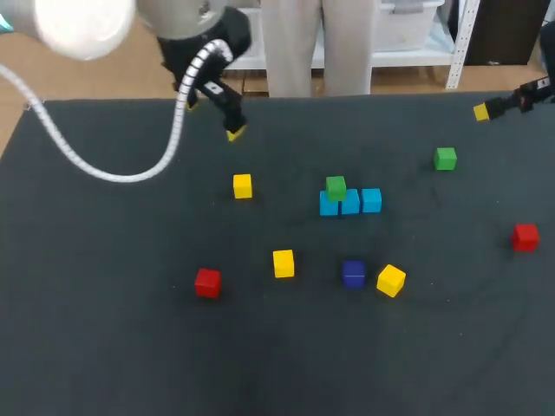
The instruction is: Place the blue cubes, place green cubes on the blue cubes, place the yellow cubes on the green cubes, then place the red cubes on the yellow cubes, and place purple cube on the red cubes.
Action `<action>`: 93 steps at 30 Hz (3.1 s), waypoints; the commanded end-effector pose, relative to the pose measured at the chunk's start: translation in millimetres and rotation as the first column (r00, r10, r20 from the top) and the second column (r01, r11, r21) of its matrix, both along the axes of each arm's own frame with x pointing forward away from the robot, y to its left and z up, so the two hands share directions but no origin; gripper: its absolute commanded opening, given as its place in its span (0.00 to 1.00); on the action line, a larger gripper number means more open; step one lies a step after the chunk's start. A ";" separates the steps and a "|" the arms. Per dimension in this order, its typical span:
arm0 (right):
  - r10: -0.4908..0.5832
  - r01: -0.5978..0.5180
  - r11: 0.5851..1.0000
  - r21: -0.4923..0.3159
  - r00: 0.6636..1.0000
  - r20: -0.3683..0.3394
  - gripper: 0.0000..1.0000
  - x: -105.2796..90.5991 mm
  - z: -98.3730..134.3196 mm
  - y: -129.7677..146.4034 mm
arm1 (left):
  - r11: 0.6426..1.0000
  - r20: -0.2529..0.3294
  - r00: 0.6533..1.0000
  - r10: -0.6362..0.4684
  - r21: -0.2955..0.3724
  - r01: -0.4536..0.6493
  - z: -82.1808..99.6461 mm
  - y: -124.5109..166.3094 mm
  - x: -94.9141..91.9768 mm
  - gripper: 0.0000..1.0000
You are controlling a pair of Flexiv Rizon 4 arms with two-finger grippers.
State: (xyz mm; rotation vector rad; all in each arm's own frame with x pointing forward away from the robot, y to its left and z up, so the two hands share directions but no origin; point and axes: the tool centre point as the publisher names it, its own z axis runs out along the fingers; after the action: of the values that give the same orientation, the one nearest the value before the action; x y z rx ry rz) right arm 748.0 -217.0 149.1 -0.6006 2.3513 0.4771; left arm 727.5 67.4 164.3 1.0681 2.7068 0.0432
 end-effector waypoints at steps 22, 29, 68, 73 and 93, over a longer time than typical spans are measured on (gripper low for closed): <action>0.004 -0.004 1.000 0.004 1.000 -0.001 1.00 1.2 -0.5 -0.7 | 0.938 0.510 0.839 0.187 -0.348 0.002 29.5 43.1 41.1 1.00; 0.004 -0.004 1.000 0.004 1.000 -0.001 1.00 1.2 -0.5 -0.7 | 0.922 0.506 0.839 0.202 -0.386 0.010 39.6 33.1 54.4 1.00; 0.150 -0.153 0.985 -0.085 0.988 -0.033 1.00 -7.9 -16.5 27.9 | 0.910 0.470 0.852 0.231 -0.414 -0.018 45.3 34.8 58.7 1.00; 0.363 -0.365 0.871 -0.328 0.929 -0.071 1.00 -7.1 -26.6 32.3 | 0.910 0.470 0.852 0.231 -0.414 -0.018 45.3 34.8 58.7 1.00; 0.745 -0.803 0.287 -0.522 0.530 -0.405 1.00 46.9 -81.0 46.3 | 0.910 0.470 0.852 0.231 -0.414 -0.018 45.3 34.8 58.7 1.00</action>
State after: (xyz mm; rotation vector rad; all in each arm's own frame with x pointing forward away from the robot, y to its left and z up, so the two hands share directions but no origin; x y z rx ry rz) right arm 774.7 -178.3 83.8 -1.7304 2.2084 0.0534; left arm 785.5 101.5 209.6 0.6341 2.1661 -0.1666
